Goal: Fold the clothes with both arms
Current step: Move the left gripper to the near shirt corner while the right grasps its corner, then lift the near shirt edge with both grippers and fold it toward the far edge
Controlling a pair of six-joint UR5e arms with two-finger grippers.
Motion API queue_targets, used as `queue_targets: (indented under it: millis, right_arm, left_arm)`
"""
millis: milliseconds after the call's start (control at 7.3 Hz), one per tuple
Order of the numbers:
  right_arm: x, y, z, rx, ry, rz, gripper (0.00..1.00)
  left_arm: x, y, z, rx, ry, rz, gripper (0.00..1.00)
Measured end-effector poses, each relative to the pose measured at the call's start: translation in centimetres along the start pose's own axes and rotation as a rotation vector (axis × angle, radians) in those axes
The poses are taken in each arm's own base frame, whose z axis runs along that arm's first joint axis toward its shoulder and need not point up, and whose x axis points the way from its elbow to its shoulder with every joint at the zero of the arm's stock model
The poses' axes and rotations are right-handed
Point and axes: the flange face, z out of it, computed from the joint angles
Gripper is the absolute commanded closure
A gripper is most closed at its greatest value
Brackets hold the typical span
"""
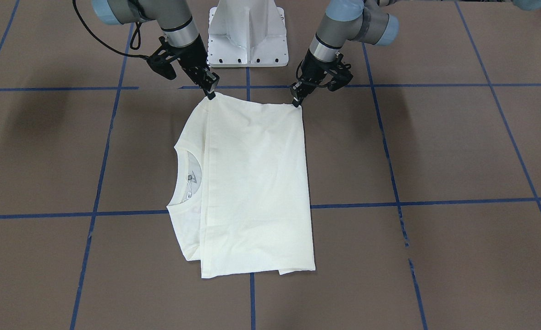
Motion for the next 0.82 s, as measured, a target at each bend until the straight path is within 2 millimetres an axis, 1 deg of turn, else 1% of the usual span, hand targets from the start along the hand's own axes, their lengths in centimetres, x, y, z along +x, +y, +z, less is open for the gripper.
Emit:
queue_targets:
  millis: [137,274,411,548,685,822]
  right_arm:
    - [0.0,0.0,-0.1,-0.001,-0.002,0.001,1.00]
    - [0.1,0.5,-0.6,-0.012,-0.007,-0.003,1.00]
    - [0.9,1.8,-1.7,-0.042,-0.010,-0.016,1.00]
    - [2.6,3.1,-3.3,-0.076,-0.008,-0.034,1.00]
    - [4.0,3.3,-5.5,-0.103,-0.016,-0.045,1.00]
    - [3.9,2.6,-7.5,-0.108,-0.042,-0.038,1.00]
  left_arm:
    - [0.4,0.1,-1.6,-0.011,0.022,0.001,1.00]
    - [0.2,0.0,-3.8,-0.023,0.037,0.004,1.00]
    - [-0.2,0.4,-6.2,-0.045,0.054,0.008,1.00]
    - [0.0,1.8,-9.1,-0.091,0.084,0.006,1.00]
    - [0.6,3.1,-11.8,-0.135,0.115,-0.002,1.00]
    - [1.7,3.3,-13.6,-0.143,0.138,-0.008,1.00]
